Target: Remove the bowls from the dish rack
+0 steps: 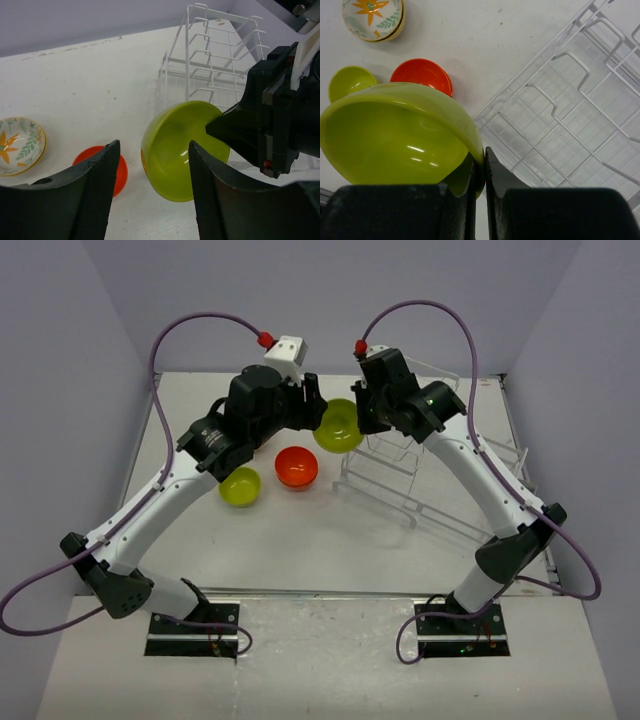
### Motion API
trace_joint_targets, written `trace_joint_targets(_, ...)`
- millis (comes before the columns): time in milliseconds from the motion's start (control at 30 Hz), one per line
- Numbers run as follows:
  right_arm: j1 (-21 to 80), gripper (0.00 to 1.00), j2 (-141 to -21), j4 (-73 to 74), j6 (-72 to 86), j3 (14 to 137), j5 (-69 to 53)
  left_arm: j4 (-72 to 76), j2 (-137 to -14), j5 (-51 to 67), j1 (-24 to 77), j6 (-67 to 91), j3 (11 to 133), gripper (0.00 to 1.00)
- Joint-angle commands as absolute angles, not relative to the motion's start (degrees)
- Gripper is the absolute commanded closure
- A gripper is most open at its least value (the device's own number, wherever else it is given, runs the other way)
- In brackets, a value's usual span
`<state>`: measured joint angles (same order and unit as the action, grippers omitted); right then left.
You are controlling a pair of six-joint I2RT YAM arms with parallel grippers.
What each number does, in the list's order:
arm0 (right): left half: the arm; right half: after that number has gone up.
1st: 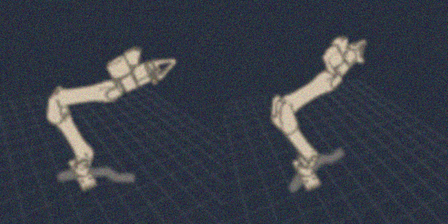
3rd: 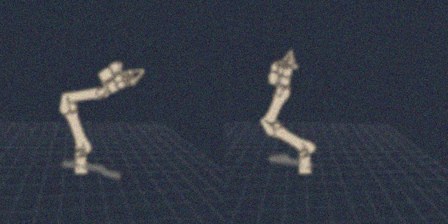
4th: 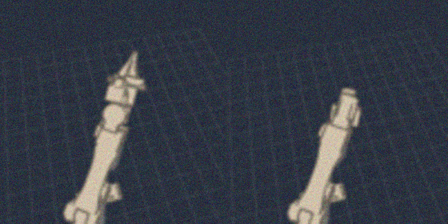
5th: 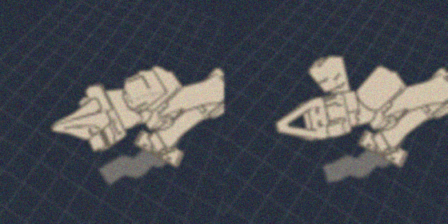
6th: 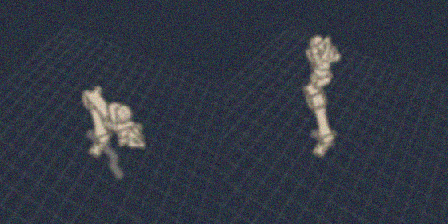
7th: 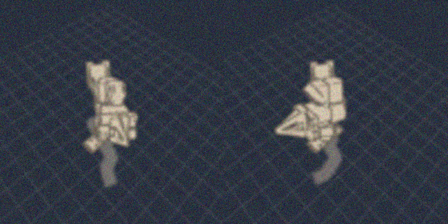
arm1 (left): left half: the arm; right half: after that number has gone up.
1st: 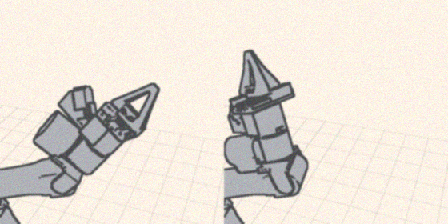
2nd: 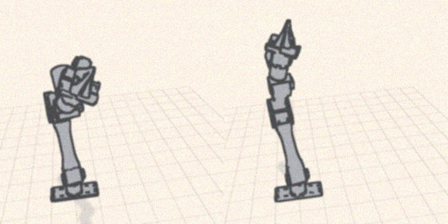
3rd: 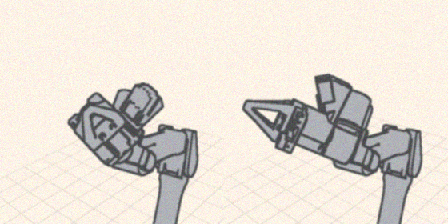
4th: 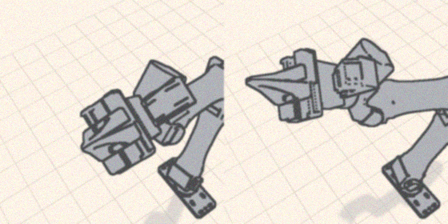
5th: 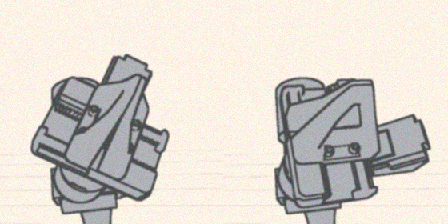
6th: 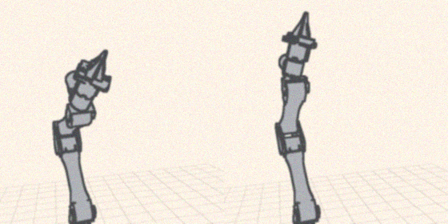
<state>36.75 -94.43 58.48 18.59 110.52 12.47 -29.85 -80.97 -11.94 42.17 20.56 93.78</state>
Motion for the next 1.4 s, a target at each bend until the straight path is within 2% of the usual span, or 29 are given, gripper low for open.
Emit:
trace_joint_targets(0, 37.35, 1.0, -93.69, 56.95, 20.48, 115.05, 13.18, -31.28, -82.61, -13.87, 42.89, 20.39, 92.99, 0.46)
trace_joint_targets(200, 38.41, 1.0, -94.39, 57.3, 20.74, 116.02, 13.71, -37.6, -87.97, -25.19, 47.1, 20.65, 96.32, 0.67)
trace_joint_targets(267, 38.58, 1.0, -94.22, 57.13, 20.83, 115.66, 13.62, -38.49, -89.11, -26.54, 47.72, 20.74, 97.38, 0.68)
trace_joint_targets(400, 39.02, 1.0, -93.26, 56.25, 20.74, 114.53, 13.88, -39.63, -89.91, -28.73, 47.81, 21.27, 98.43, 1.0)
trace_joint_targets(467, 39.02, 1.0, -92.55, 55.46, 20.66, 113.38, 14.32, -40.25, -89.82, -30.14, 47.81, 21.79, 98.7, 1.0)
trace_joint_targets(500, 39.11, 0.76, -92.2, 55.2, 20.48, 112.77, 14.67, -41.21, -89.91, -32.41, 47.81, 22.67, 98.79, 1.0)
trace_joint_targets(533, 39.11, 0.57, -91.85, 55.02, 20.39, 112.33, 15.2, -41.92, -89.83, -33.56, 47.55, 23.2, 98.62, 1.0)
trace_joint_targets(567, 39.11, 0.5, -91.06, 55.11, 20.39, 111.28, 15.73, -42.79, -89.82, -34.79, 47.11, 24.07, 98.53, 1.0)
trace_joint_targets(700, 38.41, 0.29, -86.94, 55.19, 20.13, 107.15, 18.72, -43.08, -86.15, -29.48, 39.75, 28.11, 91.69, 1.0)
trace_joint_targets(800, 38.06, 0.18, -81.77, 54.32, 19.87, 102.58, 19.34, -38.08, -79.12, -23.15, 30.7, 29.79, 79.31, 1.0)
trace_joint_targets(833, 37.97, 0.08, -80.43, 53.27, 19.69, 100.05, 19.25, -36.75, -75.62, -21.55, 26.5, 30.14, 72.84, 1.0)
trace_joint_targets(867, 37.97, 0.04, -77.98, 52.57, 19.51, 99.06, 18.9, -34.04, -74.02, -17.97, 23.06, 30.76, 66.77, 1.0)
trace_joint_targets(900, 37.88, 0.01, -76.83, 52.3, 19.42, 98.1, 18.72, -32.97, -72.61, -16.45, 21.64, 31.11, 63.93, 1.0)
trace_joint_targets(1033, 37.88, 0.01, -72.18, 51.16, 19.25, 93.62, 16.62, -29.27, -70.75, -12.22, 16.54, 31.99, 55.48, 1.0)
trace_joint_targets(1367, 37.97, 0.01, -62.33, 49.04, 18.9, 86.22, 14.77, -25.24, -73.65, -8.62, 9.94, 30.59, 50.98, 1.0)
